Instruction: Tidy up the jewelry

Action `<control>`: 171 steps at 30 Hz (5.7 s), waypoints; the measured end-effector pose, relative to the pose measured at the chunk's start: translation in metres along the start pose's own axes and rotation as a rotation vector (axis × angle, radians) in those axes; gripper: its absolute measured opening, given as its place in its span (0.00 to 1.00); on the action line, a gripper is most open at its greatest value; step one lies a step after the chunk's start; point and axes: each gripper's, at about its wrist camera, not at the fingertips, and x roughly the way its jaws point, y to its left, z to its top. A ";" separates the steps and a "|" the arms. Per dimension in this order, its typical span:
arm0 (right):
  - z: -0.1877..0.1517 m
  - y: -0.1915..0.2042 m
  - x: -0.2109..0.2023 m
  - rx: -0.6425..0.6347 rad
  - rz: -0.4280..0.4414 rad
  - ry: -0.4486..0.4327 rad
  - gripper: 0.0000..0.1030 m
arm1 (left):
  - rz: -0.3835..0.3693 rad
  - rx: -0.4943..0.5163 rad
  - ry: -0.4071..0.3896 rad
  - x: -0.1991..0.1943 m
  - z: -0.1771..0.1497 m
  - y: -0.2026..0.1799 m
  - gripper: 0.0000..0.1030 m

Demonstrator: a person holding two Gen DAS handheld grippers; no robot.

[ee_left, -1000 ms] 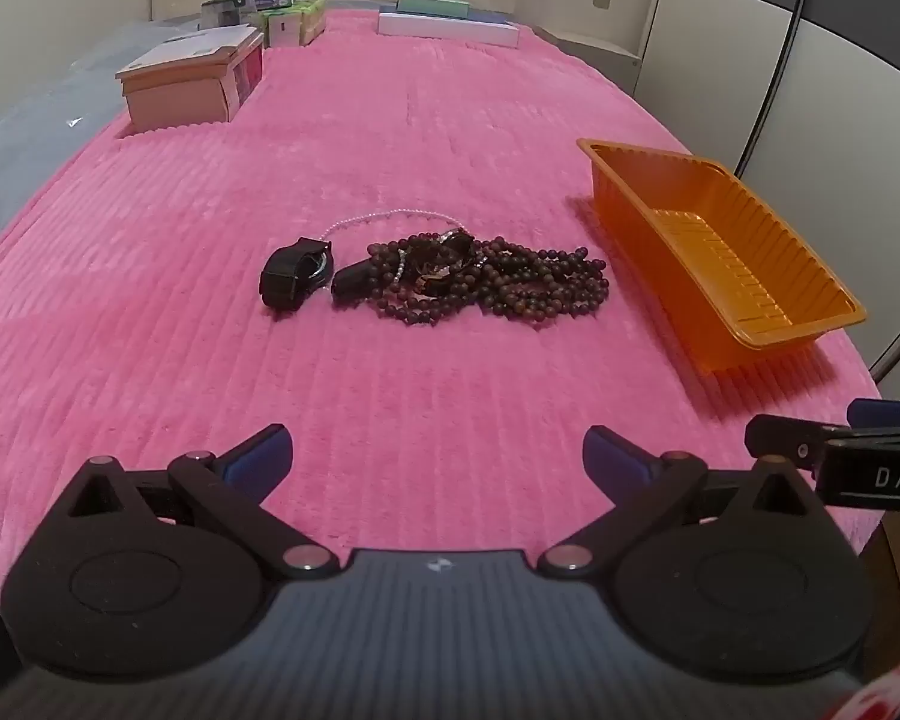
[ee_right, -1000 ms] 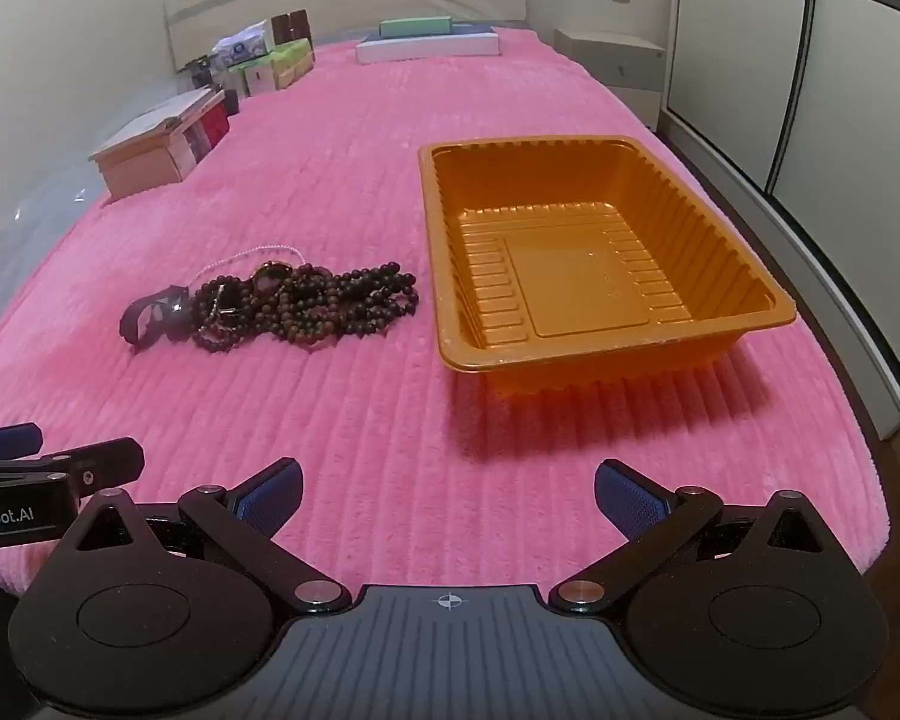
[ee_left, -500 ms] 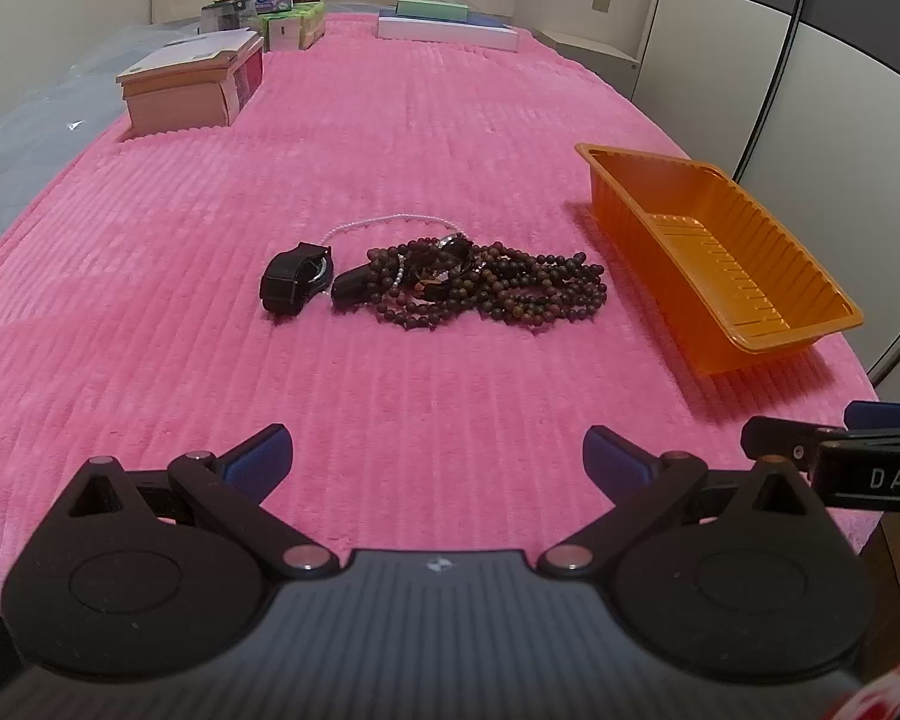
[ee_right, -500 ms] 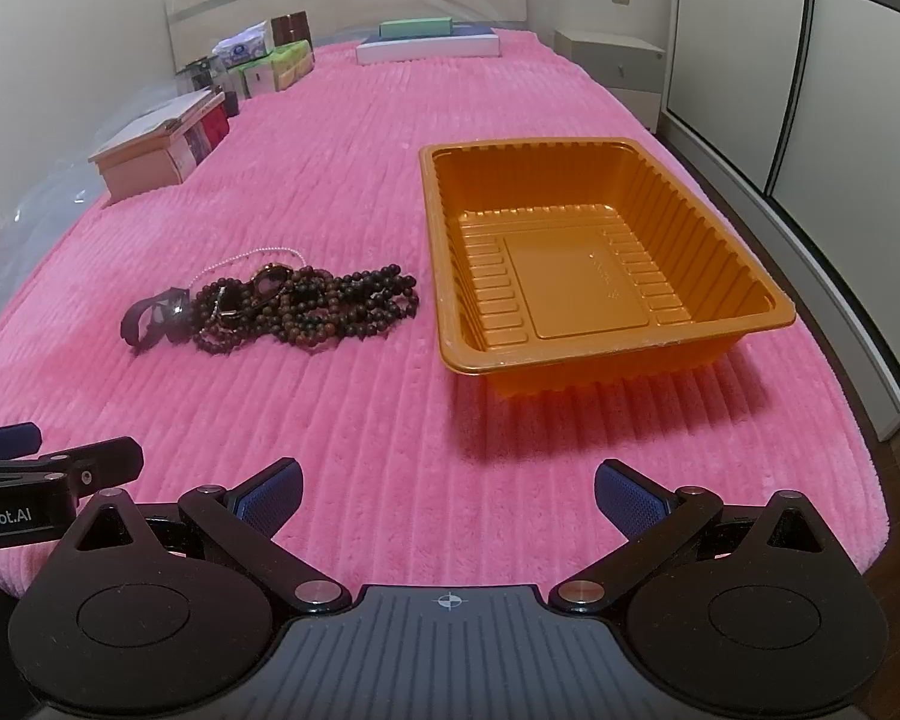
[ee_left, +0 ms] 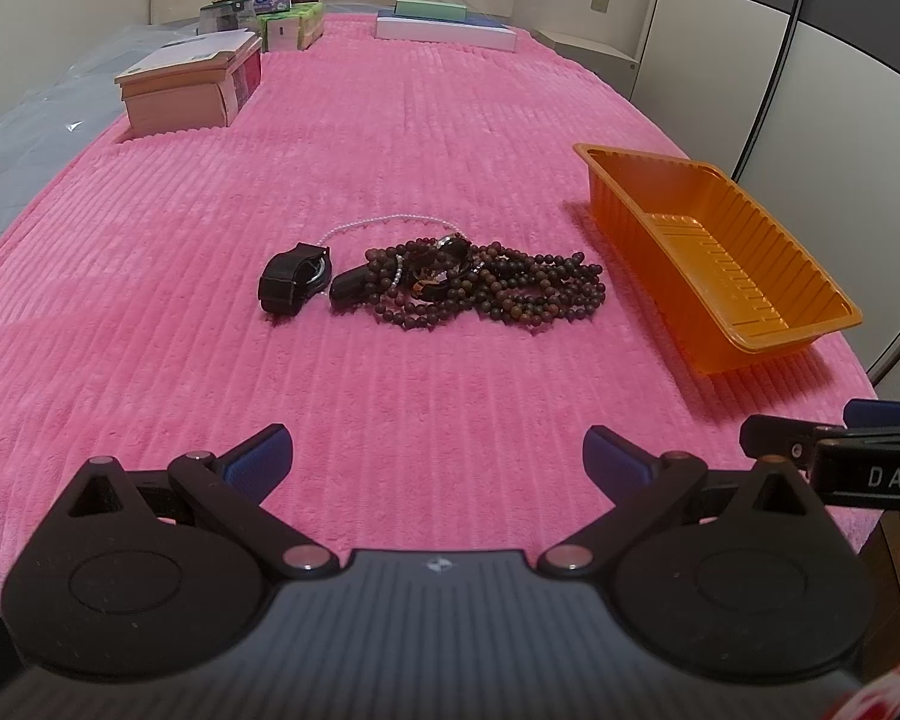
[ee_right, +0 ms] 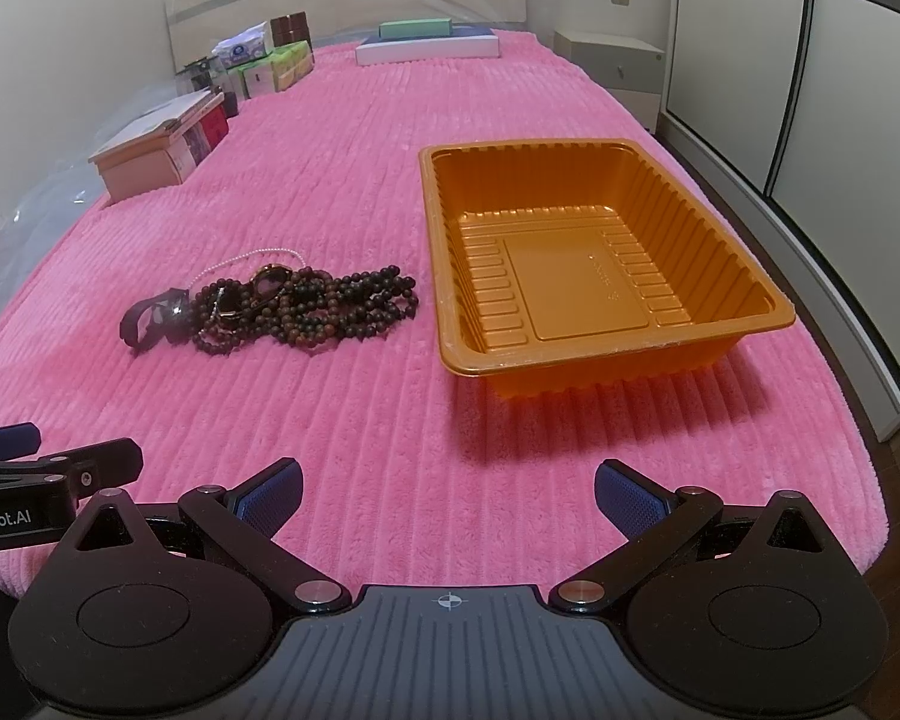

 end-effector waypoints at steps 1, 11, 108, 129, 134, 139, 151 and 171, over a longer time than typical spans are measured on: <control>0.000 0.000 0.000 0.000 -0.001 -0.001 1.00 | 0.000 0.001 0.000 0.000 0.000 0.000 0.99; 0.000 0.000 0.000 0.001 0.002 -0.001 1.00 | 0.000 0.001 0.000 0.000 0.000 -0.001 0.99; 0.077 -0.213 0.091 0.205 0.078 -0.001 0.05 | -0.136 -0.085 0.031 0.071 0.043 -0.012 0.99; 0.080 -0.103 0.043 -0.123 -0.271 -0.188 0.05 | 0.003 0.047 -0.066 0.087 0.058 0.078 0.84; 0.089 -0.094 0.050 -0.147 -0.305 -0.176 0.05 | 0.012 0.095 -0.011 0.116 0.064 0.095 0.54; 0.090 -0.087 0.053 -0.171 -0.335 -0.169 0.05 | 0.030 0.128 0.011 0.134 0.066 0.098 0.31; 0.087 -0.085 0.054 -0.193 -0.335 -0.177 0.05 | 0.017 0.213 -0.027 0.107 0.096 0.089 0.19; 0.083 -0.094 0.049 -0.193 -0.292 -0.201 0.05 | -0.250 0.375 -0.130 0.072 0.147 -0.056 0.19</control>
